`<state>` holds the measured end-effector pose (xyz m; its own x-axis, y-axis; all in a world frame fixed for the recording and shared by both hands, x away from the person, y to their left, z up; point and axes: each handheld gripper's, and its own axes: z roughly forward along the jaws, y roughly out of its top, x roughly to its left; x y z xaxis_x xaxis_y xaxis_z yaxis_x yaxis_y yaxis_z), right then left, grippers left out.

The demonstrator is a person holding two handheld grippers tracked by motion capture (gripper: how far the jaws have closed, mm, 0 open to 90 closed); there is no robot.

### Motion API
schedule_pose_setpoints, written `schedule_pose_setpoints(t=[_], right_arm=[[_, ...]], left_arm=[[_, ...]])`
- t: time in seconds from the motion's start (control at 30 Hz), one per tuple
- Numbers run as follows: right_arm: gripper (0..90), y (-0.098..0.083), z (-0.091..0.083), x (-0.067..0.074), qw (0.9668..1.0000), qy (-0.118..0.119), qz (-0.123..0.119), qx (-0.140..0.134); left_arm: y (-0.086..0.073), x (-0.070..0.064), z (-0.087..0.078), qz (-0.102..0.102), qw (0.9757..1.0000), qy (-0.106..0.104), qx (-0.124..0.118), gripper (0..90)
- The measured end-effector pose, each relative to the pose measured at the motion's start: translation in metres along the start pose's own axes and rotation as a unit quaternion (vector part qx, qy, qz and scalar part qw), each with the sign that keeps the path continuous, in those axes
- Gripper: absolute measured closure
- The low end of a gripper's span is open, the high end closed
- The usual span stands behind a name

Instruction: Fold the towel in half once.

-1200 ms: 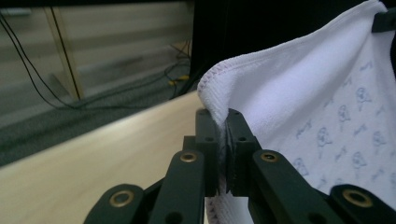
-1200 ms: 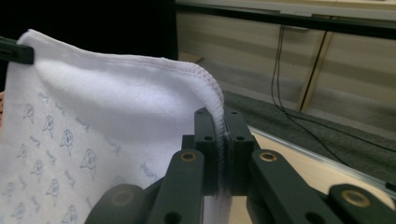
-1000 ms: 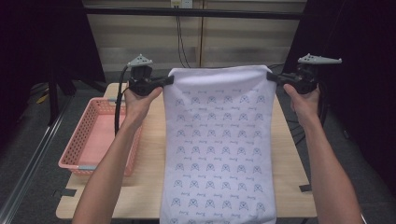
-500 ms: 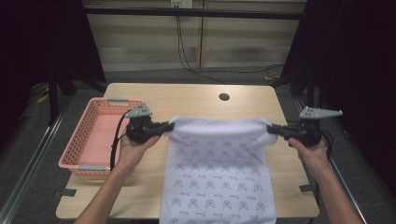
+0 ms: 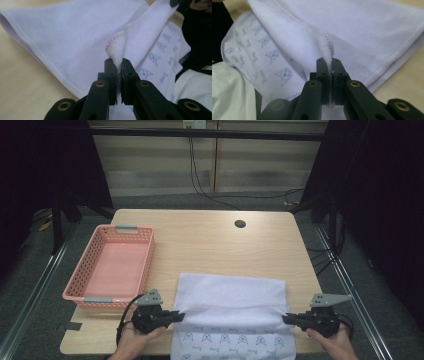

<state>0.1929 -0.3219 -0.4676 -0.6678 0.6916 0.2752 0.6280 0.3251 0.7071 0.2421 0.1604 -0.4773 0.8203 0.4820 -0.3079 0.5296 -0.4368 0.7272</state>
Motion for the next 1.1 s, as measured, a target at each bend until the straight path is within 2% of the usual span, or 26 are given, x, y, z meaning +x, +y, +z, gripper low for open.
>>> schedule_pose_setpoints(t=[0.07,0.1,0.17,0.2,0.23,0.3,0.33,0.37,0.4,0.47,0.6,0.7,0.77,0.8,0.97,1.03,1.1], right_arm=[[87.6,-0.004,0.009,0.0,0.9997,0.0,0.005,0.026],[87.6,-0.005,0.012,0.0,0.9992,0.001,0.002,0.039],[87.6,-0.005,0.013,-0.001,0.9993,0.003,0.0,0.038],[87.6,-0.005,0.014,-0.002,0.9993,0.007,0.001,0.038],[87.5,-0.005,0.015,-0.002,0.9991,0.002,-0.002,0.043],[87.5,-0.006,0.019,-0.002,0.9979,-0.003,-0.004,0.064],[87.6,-0.006,0.023,-0.002,0.9971,-0.007,-0.005,0.075],[87.6,-0.006,0.026,-0.004,0.9966,-0.006,0.001,0.083],[87.8,-0.005,0.026,-0.005,0.9967,-0.003,0.003,0.081],[88.1,-0.005,0.027,-0.008,0.9969,-0.01,0.006,0.078],[88.3,-0.001,0.03,-0.015,0.9973,-0.025,0.011,0.068],[88.3,0.006,0.033,-0.025,0.9972,-0.035,0.014,0.065],[88.3,0.01,0.036,-0.032,0.9971,-0.043,0.014,0.061],[88.3,0.013,0.038,-0.035,0.997,-0.045,0.016,0.061],[88.3,0.025,0.047,-0.052,0.9972,-0.053,0.017,0.051],[88.3,0.028,0.049,-0.056,0.9971,-0.056,0.017,0.049],[88.4,0.032,0.051,-0.063,0.997,-0.058,0.02,0.047]], left_arm=[[0.001,-0.001,0.0,0.007,0.9999,-0.006,0.005,85.7],[0.001,0.001,0.002,-0.001,0.9999,-0.01,0.005,85.7],[-0.002,0.004,0.008,-0.012,0.9997,-0.007,0.02,85.7],[-0.003,0.003,0.01,-0.014,0.9995,-0.013,0.026,85.8],[-0.003,0.002,0.011,-0.004,0.9994,-0.007,0.034,85.8],[-0.004,0.001,0.016,-0.005,0.9989,-0.003,0.046,85.9],[-0.003,0.002,0.018,-0.003,0.9985,0.009,0.055,85.9],[-0.003,0.004,0.019,-0.002,0.9983,0.011,0.057,86.0],[-0.002,0.007,0.022,-0.001,0.998,0.009,0.063,86.1],[0.0,0.011,0.024,-0.006,0.9981,0.014,0.06,86.4],[0.007,0.015,0.029,-0.003,0.9979,0.034,0.055,86.7],[0.013,0.023,0.034,0.0,0.9979,0.039,0.051,86.8],[0.018,0.028,0.038,-0.006,0.9979,0.045,0.048,86.8],[0.021,0.03,0.04,-0.001,0.9973,0.057,0.046,86.8],[0.033,0.046,0.049,-0.007,0.9971,0.065,0.038,86.9],[0.039,0.051,0.053,0.003,0.9962,0.077,0.04,86.8],[0.044,0.057,0.056,-0.008,0.9958,0.083,0.039,86.8]])
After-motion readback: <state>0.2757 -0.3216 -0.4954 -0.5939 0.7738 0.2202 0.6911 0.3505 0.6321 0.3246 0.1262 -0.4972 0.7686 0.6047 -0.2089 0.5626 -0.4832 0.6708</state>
